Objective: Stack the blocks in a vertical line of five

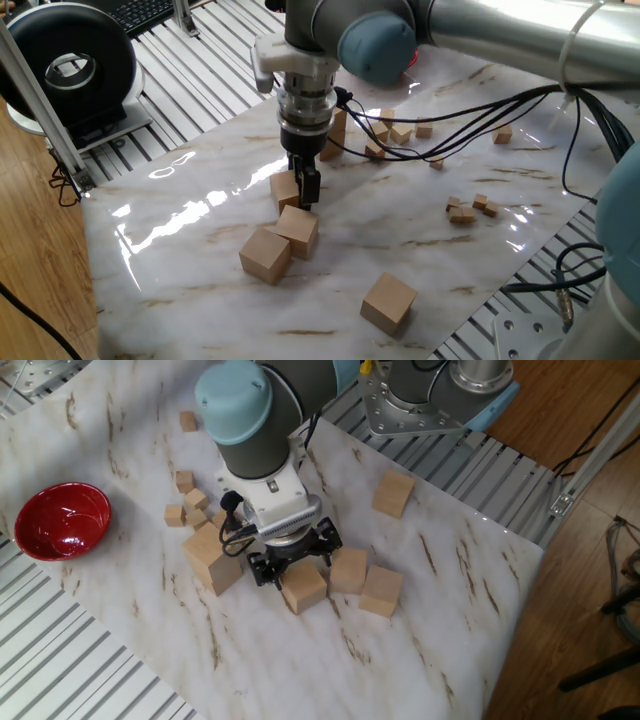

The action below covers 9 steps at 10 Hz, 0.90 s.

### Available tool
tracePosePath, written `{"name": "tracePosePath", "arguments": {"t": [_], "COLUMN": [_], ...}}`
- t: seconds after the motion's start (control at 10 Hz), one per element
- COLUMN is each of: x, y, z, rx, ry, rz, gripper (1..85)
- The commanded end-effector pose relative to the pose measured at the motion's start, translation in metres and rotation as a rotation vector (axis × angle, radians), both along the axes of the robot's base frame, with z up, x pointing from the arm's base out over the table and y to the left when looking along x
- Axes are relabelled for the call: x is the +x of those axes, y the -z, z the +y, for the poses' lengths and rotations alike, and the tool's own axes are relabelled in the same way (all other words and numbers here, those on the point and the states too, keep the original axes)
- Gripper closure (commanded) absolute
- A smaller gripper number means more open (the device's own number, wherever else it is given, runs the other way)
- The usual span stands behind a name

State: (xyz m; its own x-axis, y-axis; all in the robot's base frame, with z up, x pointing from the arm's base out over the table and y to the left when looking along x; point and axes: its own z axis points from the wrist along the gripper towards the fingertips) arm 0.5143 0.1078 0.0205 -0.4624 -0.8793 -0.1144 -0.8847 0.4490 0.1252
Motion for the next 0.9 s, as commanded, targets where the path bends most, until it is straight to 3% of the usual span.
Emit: {"name": "tracePosePath", "arguments": {"t": [0.0, 0.2, 0.3, 0.6, 0.8], "x": [0.003, 0.007, 0.008, 0.009, 0.012], "y": [0.005, 0.004, 0.003, 0.000, -0.005], "z": [0.002, 0.006, 0.007, 0.008, 0.006], "rx": [0.006, 0.021, 0.023, 0.022, 0.021], "ry": [0.005, 0.025, 0.050, 0.086, 0.083], "rz": [-0.026, -0.038, -0.038, -0.032, -0.033], "gripper": [0.7, 2.0, 11.0, 27.3, 28.3]}}
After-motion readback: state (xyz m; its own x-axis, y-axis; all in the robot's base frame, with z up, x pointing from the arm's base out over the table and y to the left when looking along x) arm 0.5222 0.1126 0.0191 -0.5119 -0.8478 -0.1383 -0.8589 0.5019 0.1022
